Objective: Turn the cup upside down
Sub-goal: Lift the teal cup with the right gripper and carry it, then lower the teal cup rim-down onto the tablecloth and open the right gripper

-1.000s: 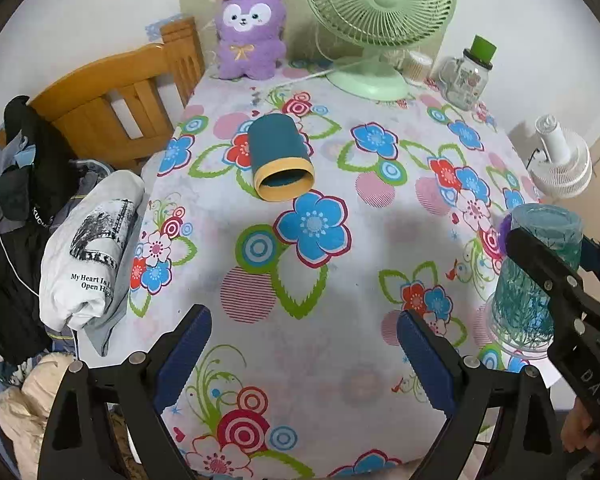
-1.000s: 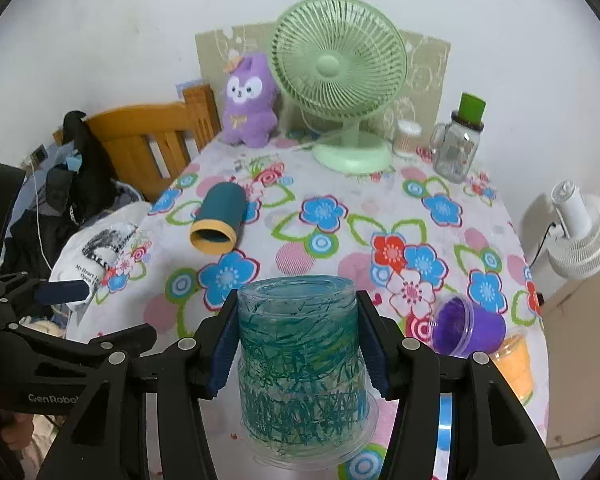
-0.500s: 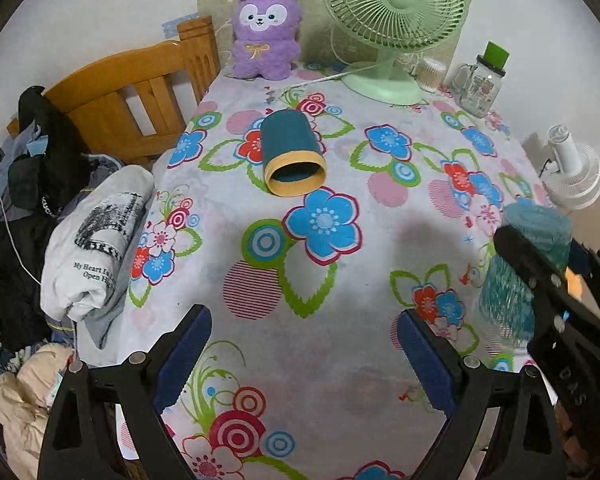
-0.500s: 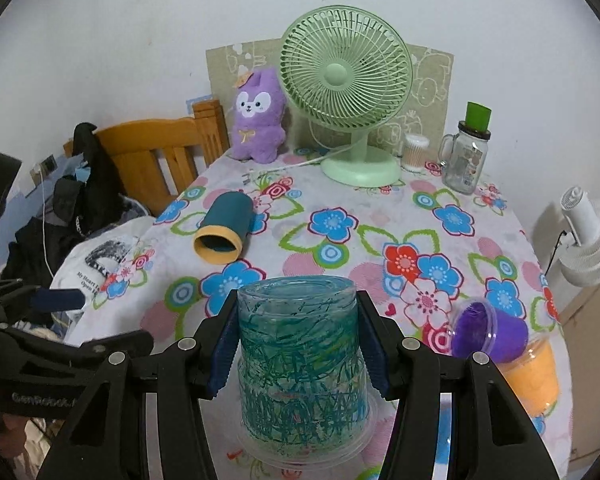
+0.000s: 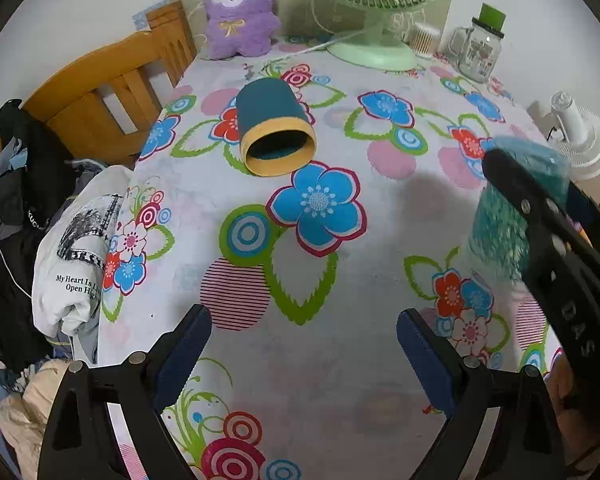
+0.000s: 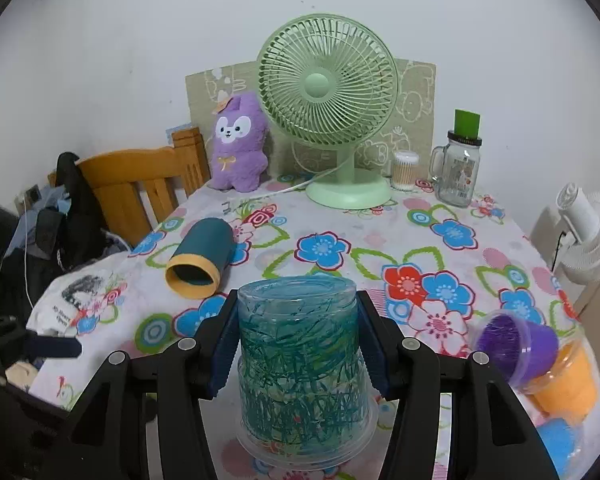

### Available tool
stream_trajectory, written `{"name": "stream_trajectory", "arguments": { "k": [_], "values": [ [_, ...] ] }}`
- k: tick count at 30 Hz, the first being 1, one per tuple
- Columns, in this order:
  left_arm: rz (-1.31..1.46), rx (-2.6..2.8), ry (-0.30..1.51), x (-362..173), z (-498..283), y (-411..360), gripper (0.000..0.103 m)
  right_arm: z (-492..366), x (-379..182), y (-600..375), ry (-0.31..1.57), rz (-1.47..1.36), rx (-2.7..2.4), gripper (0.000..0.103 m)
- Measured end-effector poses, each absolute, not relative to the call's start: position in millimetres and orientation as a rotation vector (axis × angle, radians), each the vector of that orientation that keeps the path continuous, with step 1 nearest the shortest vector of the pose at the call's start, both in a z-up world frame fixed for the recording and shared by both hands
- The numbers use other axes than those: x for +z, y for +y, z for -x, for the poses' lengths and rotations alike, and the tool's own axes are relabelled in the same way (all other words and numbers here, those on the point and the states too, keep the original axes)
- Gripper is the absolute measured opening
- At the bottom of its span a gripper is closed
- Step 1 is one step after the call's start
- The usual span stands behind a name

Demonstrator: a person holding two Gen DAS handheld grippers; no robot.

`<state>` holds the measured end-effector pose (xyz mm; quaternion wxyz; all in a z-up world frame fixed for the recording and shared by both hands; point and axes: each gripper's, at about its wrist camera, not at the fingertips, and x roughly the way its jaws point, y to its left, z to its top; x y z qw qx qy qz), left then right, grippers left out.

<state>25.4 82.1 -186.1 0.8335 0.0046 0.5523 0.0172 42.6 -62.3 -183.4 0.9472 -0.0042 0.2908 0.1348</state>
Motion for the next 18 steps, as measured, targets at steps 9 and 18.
{"name": "stream_trajectory", "arguments": {
  "k": [9, 18],
  "values": [
    [-0.036, 0.042, 1.211, -195, -30, 92, 0.095, -60, -208, -54, 0.645, -0.006, 0.261, 0.058],
    [-0.054, 0.007, 1.264, -203, -32, 90, 0.095, -44, -218, -56, 0.722, -0.001, 0.231, 0.058]
  ]
}}
